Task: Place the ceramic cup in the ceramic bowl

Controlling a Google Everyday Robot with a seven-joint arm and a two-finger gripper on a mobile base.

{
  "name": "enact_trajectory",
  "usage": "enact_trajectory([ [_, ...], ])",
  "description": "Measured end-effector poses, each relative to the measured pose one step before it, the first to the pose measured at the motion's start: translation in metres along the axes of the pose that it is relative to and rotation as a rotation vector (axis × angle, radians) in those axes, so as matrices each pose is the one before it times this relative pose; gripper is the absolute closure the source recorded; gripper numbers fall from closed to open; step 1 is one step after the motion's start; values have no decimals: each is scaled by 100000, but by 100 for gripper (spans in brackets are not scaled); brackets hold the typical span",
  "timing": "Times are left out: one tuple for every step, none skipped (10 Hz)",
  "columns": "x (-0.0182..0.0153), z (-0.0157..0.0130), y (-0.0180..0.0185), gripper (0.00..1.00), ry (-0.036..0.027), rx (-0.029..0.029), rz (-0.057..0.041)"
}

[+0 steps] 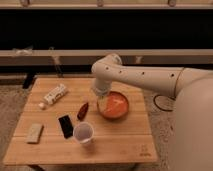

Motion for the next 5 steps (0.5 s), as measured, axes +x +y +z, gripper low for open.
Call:
enact_trajectory([
  [-1961,-365,1549,20,-519,168,-2052],
  [-2137,-280,1365,20,-534,181,-2817],
  [-1773,-298,1238,20,-473,110,-2491],
  [-1836,-407,1482,20,-486,215,-2609],
  [-1217,-121,941,20,-232,44,-1831],
])
